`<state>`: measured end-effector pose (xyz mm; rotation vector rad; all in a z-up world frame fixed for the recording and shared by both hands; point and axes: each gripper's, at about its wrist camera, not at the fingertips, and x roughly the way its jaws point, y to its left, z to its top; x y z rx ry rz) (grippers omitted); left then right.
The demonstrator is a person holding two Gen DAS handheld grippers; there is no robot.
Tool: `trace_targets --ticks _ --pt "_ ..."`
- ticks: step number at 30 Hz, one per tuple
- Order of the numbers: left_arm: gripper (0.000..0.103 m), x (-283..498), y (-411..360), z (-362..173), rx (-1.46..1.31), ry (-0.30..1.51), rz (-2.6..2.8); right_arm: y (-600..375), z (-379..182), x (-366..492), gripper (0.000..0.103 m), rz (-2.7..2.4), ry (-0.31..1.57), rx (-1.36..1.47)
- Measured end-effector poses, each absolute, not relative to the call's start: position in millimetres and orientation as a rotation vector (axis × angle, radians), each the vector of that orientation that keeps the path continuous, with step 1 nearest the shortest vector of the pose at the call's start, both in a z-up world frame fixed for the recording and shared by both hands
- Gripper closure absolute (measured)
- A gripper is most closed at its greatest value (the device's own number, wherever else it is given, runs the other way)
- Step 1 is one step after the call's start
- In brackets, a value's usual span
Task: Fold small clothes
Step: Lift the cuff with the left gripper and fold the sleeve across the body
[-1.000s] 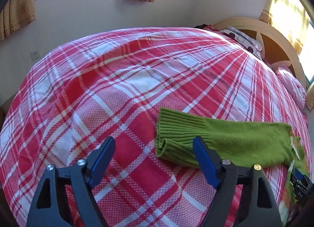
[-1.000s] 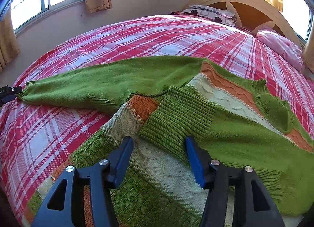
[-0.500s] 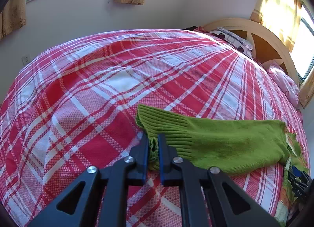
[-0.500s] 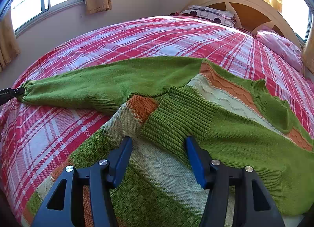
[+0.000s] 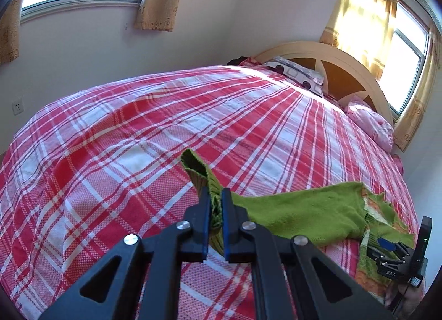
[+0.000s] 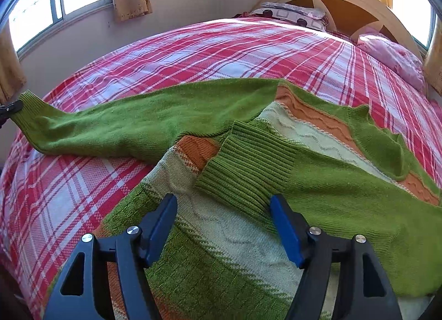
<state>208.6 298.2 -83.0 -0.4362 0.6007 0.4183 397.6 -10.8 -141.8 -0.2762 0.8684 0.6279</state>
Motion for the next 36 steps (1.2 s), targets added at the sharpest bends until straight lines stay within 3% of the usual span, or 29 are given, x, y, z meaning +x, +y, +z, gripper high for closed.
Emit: trace_targets --ticks 15,36 --pt "0.096 254 243 -8 -0.363 0.499 0.279 -95 -97 374 0.032 0.536 0.807 -0.202" --pt "0.096 330 98 97 -0.202 0.339 0.051 -258 -63 320 0.032 0.420 0.698 -0.024"
